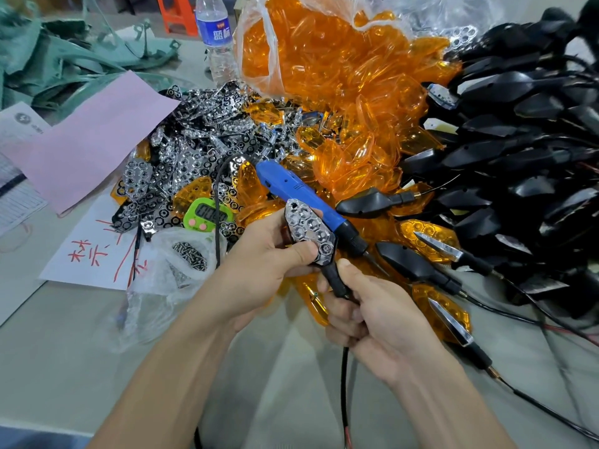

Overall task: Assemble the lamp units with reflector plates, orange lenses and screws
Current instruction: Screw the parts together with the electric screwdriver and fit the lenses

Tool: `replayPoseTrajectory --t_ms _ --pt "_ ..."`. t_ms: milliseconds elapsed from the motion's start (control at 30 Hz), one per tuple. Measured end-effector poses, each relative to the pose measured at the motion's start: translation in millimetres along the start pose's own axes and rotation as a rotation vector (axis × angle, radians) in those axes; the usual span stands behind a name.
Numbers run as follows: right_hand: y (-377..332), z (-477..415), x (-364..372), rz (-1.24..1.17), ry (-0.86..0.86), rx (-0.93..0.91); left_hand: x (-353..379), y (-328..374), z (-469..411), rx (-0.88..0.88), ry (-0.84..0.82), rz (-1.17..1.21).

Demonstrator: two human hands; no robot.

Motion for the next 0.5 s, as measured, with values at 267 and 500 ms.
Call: replayPoseTrajectory --t_ms 267,500 --pt "-12 9 -7 0.191 0.042 -0.114 2 10 5 -0.042 0.184 0.115" --pt "-11 10 -2 0.122 0.017 -0.108 1 19 4 0.023 0.257 0.222"
Point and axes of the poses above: each hand's wrist, its own z-axis away from the middle knuckle, its own x-axis out of the palm, y = z × x, the point moved 9 cm from there along -z, towards the middle knuckle, and after that the axes turned 12 degrees about y, right-handed, at the moved point
